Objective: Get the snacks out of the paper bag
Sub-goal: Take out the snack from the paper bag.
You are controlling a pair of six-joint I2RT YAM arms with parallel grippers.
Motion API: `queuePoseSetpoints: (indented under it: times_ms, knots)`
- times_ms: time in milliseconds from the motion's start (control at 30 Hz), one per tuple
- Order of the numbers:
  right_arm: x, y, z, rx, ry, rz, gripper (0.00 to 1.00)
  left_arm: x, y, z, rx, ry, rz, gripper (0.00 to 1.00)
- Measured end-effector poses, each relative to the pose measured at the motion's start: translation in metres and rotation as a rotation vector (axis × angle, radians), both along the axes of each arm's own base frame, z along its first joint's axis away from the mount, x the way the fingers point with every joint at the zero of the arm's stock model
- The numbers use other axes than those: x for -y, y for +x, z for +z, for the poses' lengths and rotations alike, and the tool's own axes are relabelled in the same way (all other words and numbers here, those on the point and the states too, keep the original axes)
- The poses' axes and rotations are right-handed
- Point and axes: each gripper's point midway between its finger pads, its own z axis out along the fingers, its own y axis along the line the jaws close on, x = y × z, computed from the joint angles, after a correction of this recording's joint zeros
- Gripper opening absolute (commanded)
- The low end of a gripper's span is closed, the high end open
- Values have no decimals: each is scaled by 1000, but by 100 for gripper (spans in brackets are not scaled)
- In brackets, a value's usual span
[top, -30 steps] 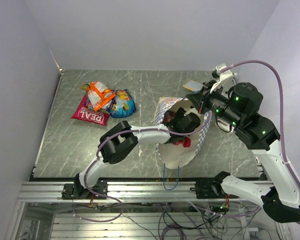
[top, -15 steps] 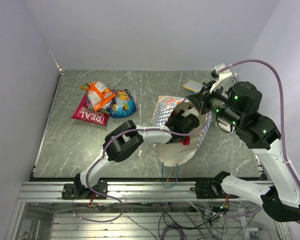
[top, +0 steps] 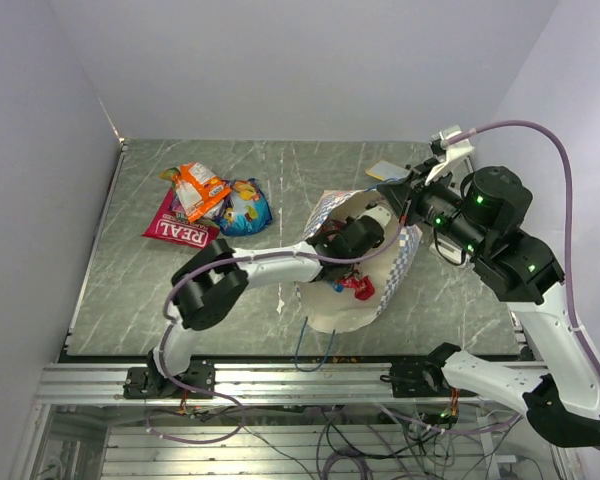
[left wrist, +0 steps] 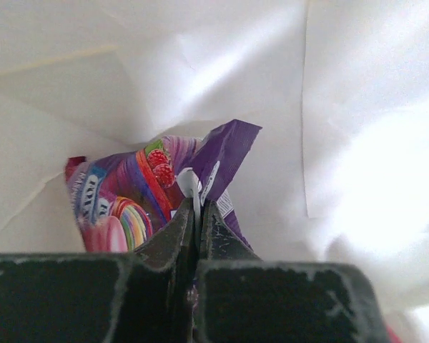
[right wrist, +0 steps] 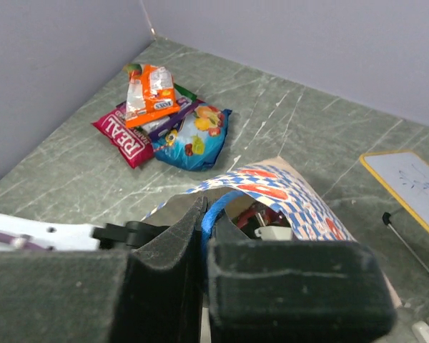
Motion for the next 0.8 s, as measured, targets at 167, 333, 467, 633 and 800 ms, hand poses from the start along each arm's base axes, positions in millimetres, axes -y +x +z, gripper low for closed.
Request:
queuePoseSetpoints:
  times_ms: [167, 333, 467, 633, 800]
  knots:
    - [-1, 6, 5, 36, 16, -13, 0, 10, -27, 44, -73, -128, -135, 7]
    - [1, 14, 11, 67, 27, -44, 0, 16, -56, 58, -164, -183, -260, 7]
    - [3, 21, 10, 72, 15, -77, 0, 9, -79, 61, -240, -181, -331, 7]
    - [5, 31, 1, 75, 1, -111, 0, 1, -108, 103, -279, -239, -437, 7]
    - [4, 39, -10, 71, -10, -132, 0, -20, -129, 167, -237, -328, -501, 7]
